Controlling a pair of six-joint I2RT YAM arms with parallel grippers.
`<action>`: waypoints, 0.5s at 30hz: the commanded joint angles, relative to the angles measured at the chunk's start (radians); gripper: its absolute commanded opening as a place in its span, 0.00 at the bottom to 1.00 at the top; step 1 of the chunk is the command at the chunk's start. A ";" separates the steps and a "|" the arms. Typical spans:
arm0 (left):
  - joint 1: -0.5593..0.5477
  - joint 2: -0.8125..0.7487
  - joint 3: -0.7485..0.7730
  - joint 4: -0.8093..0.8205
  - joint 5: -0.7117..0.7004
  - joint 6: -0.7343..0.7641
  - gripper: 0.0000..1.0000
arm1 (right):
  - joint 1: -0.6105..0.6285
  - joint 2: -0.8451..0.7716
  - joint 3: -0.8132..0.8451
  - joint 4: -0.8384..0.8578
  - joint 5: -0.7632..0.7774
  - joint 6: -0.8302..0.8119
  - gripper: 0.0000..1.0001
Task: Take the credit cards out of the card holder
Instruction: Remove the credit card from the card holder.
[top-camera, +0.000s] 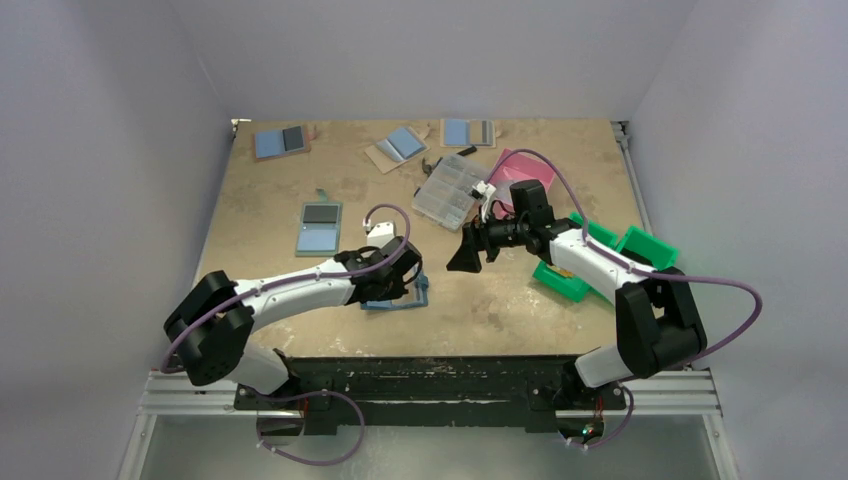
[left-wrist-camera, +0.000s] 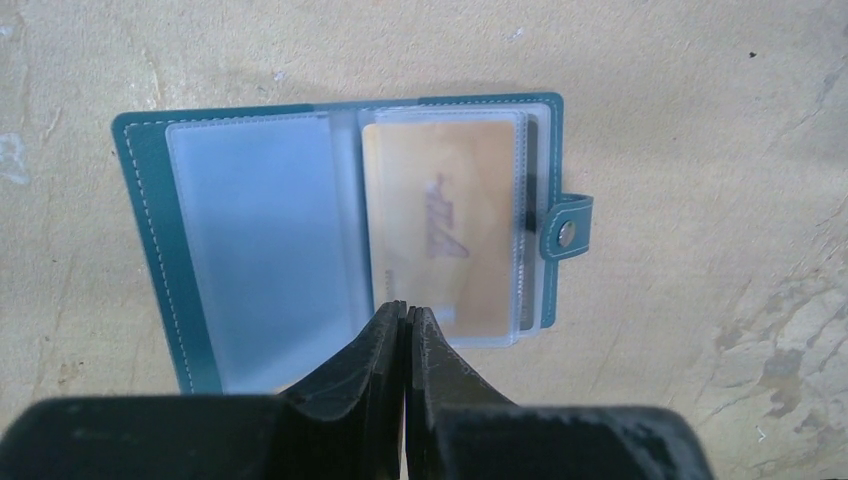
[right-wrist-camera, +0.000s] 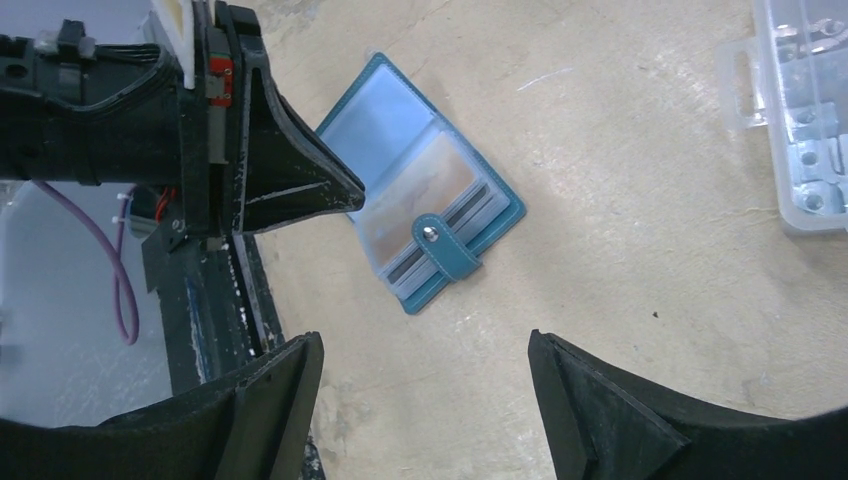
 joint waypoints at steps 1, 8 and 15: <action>0.026 -0.080 -0.065 0.101 0.035 0.037 0.07 | 0.010 0.007 0.030 -0.002 -0.073 -0.031 0.84; 0.116 -0.192 -0.206 0.278 0.179 0.097 0.38 | 0.098 0.048 0.032 0.002 -0.108 -0.040 0.80; 0.176 -0.191 -0.294 0.418 0.297 0.117 0.38 | 0.218 0.139 0.084 -0.001 -0.153 -0.016 0.51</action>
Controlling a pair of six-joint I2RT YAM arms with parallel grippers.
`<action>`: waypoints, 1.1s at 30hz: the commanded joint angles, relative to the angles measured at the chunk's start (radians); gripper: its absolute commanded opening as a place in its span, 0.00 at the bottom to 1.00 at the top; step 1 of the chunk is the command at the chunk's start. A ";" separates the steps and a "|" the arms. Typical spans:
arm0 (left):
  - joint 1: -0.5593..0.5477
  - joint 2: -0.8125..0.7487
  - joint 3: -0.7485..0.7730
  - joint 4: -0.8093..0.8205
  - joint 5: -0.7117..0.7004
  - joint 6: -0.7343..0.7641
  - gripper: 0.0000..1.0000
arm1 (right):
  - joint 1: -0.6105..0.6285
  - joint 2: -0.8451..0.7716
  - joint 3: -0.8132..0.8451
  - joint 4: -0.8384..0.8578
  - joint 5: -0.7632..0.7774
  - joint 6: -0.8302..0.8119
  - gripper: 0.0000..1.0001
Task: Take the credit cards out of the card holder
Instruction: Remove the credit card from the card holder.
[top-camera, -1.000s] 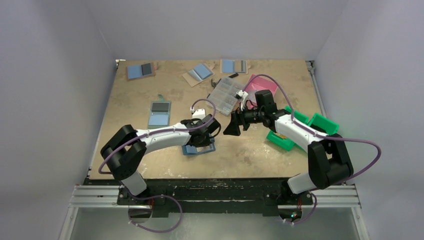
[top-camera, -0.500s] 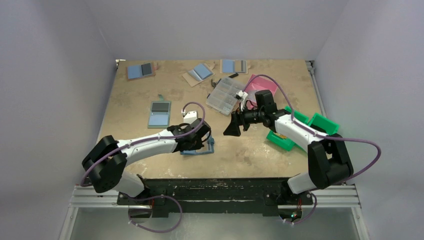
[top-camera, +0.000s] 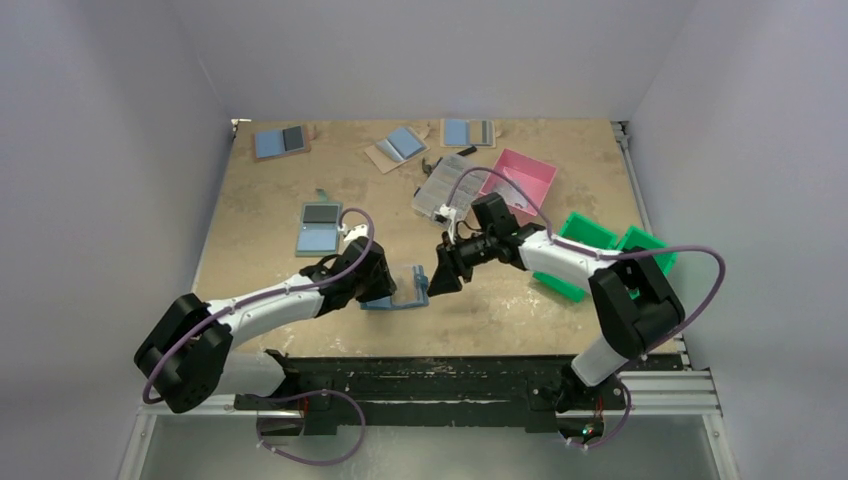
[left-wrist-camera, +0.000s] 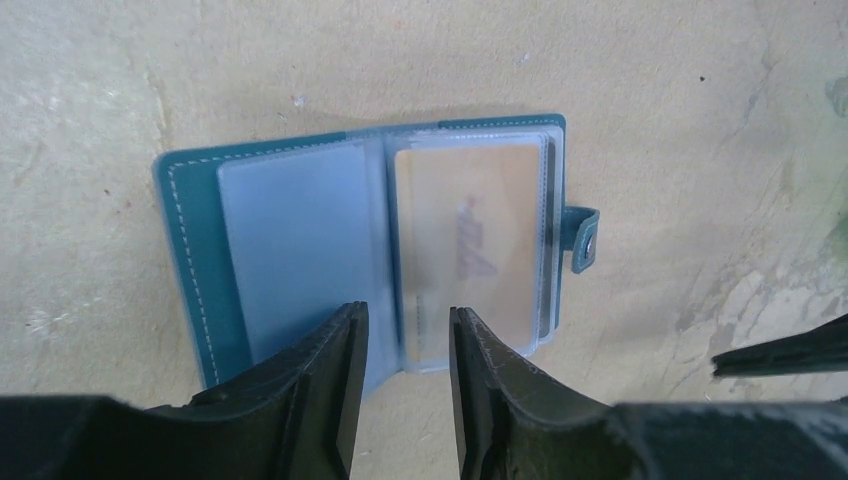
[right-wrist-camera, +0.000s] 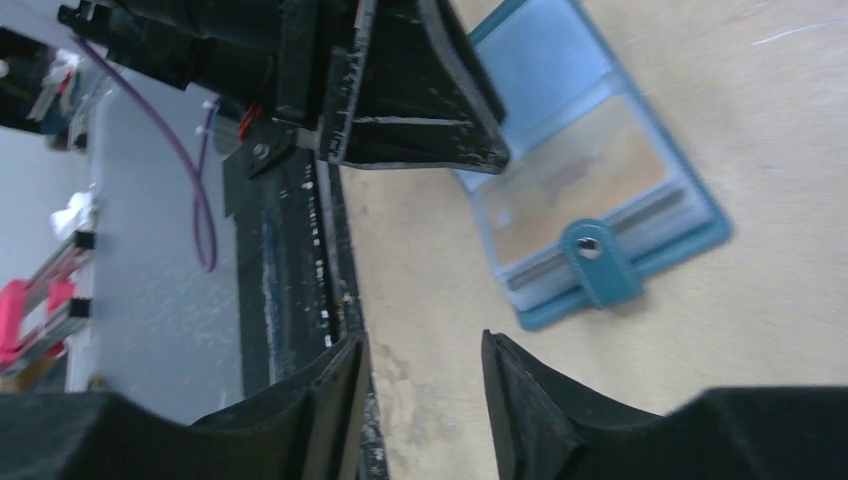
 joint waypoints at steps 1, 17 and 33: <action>0.016 -0.006 -0.045 0.152 0.098 0.030 0.37 | 0.062 0.048 0.075 0.012 -0.048 0.018 0.48; 0.039 0.061 -0.131 0.282 0.134 0.012 0.22 | 0.067 0.293 0.179 0.055 0.030 0.238 0.40; 0.045 0.086 -0.188 0.305 0.127 -0.009 0.08 | 0.066 0.307 0.201 -0.005 0.212 0.218 0.51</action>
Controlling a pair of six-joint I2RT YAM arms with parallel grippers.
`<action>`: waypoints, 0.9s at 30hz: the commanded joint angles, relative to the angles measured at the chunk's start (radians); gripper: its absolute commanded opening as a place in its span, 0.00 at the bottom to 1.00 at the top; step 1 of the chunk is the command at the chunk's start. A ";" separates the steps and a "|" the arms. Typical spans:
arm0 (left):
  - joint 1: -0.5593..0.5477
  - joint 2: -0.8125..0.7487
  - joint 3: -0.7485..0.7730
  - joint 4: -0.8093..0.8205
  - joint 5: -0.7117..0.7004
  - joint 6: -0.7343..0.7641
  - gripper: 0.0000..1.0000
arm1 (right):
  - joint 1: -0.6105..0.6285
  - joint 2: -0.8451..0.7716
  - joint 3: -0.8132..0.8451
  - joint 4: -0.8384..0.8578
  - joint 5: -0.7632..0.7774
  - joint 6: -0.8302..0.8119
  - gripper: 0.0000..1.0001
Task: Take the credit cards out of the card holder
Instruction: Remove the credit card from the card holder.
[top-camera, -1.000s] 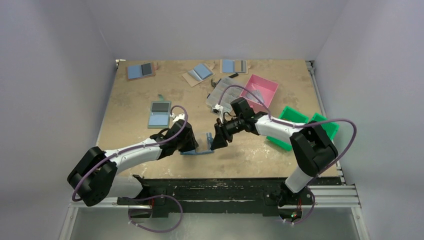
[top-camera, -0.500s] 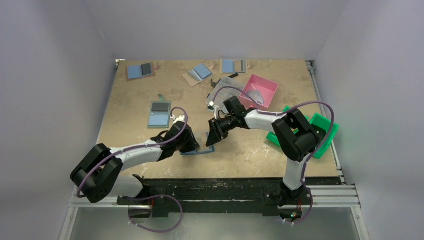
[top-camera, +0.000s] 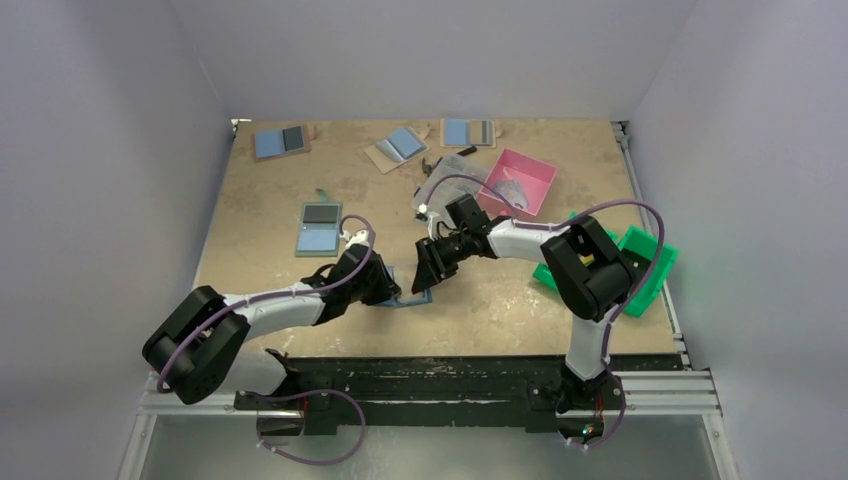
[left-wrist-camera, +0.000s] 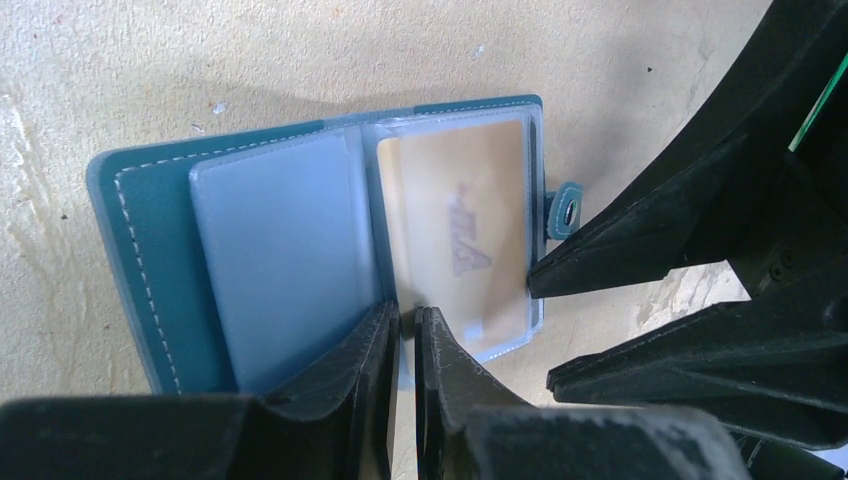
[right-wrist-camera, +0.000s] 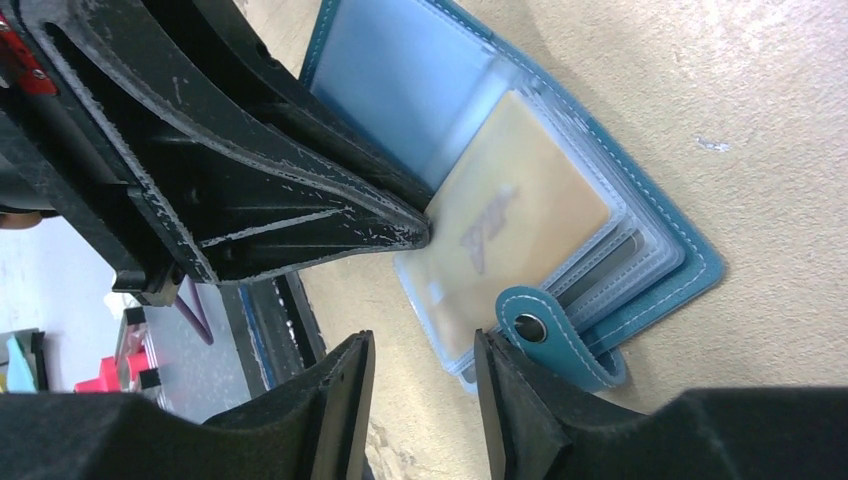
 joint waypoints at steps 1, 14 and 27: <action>0.003 0.032 -0.033 -0.038 -0.013 0.001 0.06 | -0.001 -0.021 0.027 -0.013 0.094 -0.027 0.52; 0.005 0.052 -0.034 -0.047 -0.020 -0.005 0.00 | 0.000 -0.038 0.030 -0.026 0.119 -0.040 0.60; 0.007 0.054 -0.036 -0.045 -0.020 -0.008 0.00 | 0.000 -0.039 0.032 -0.034 0.142 -0.044 0.65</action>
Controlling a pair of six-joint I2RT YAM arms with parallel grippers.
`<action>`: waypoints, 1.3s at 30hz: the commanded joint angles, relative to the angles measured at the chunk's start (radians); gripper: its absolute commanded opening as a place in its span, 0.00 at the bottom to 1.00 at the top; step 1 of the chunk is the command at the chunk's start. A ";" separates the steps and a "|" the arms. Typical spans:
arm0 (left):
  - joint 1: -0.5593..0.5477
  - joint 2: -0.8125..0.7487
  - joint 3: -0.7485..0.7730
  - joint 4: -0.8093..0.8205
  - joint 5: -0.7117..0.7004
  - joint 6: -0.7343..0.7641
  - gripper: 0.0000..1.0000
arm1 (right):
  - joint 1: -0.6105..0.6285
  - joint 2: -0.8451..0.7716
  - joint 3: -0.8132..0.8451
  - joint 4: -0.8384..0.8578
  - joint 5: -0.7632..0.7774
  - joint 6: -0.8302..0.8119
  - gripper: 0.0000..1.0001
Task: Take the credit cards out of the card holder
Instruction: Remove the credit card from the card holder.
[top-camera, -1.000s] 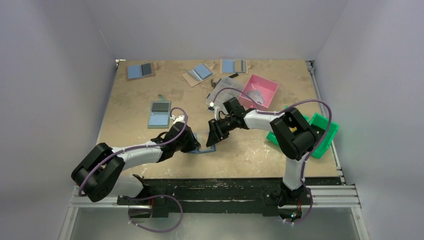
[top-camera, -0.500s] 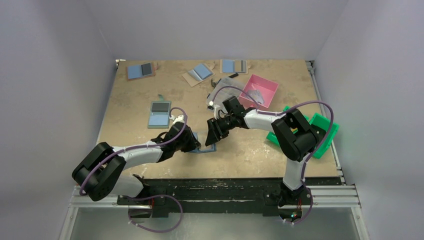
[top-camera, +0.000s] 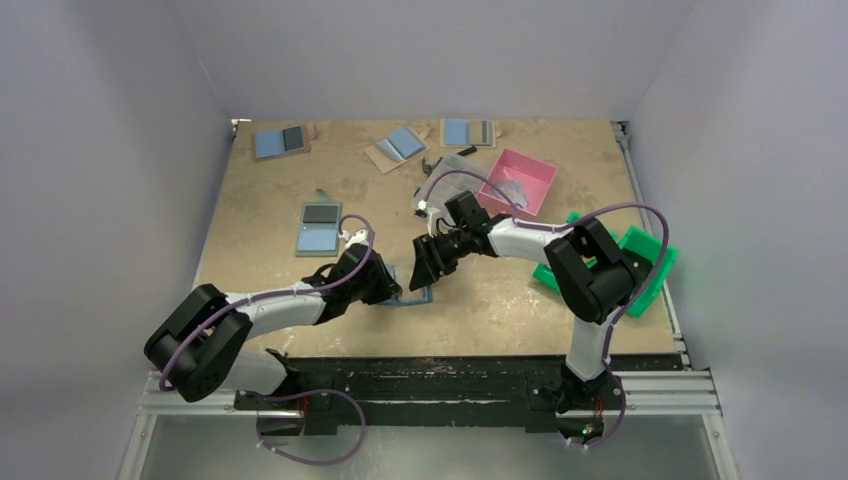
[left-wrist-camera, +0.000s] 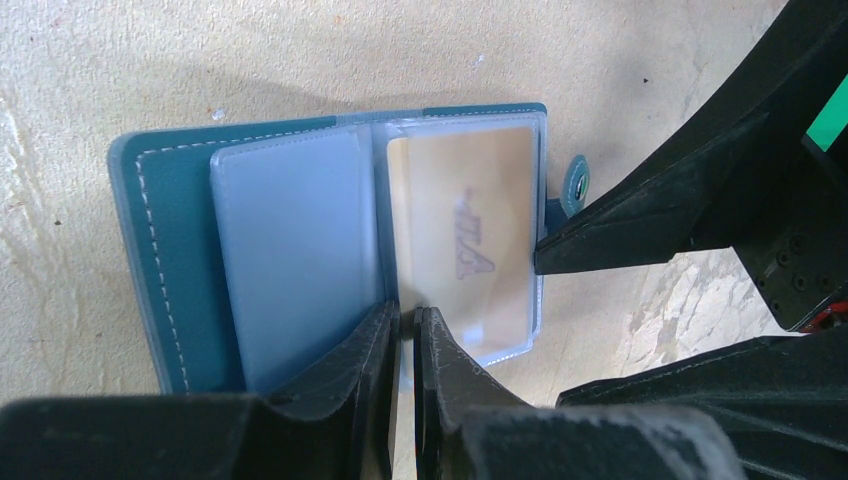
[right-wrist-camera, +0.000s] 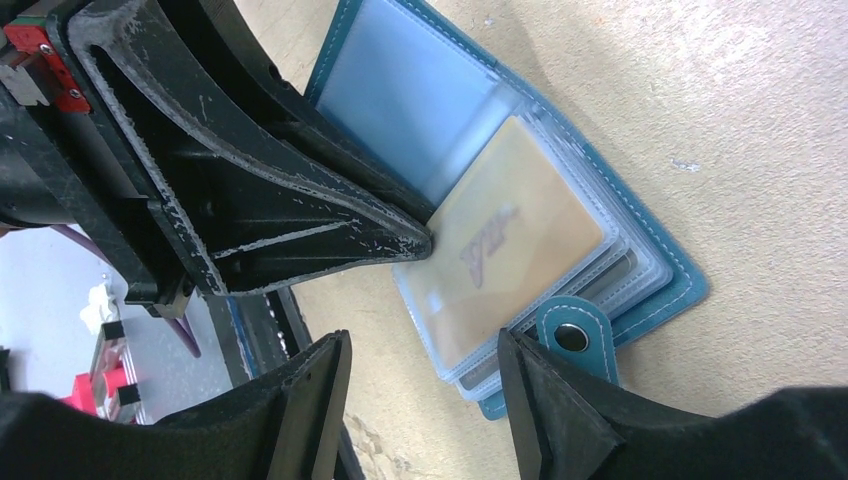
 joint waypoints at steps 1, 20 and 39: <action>0.001 0.041 -0.035 -0.065 -0.021 0.010 0.00 | -0.002 -0.019 0.015 -0.017 0.096 -0.034 0.65; 0.002 0.035 -0.044 -0.057 -0.014 0.004 0.00 | -0.002 -0.004 0.004 0.002 0.066 -0.006 0.71; 0.004 0.024 -0.088 0.066 0.081 -0.016 0.01 | 0.005 0.043 -0.005 0.035 -0.014 0.045 0.65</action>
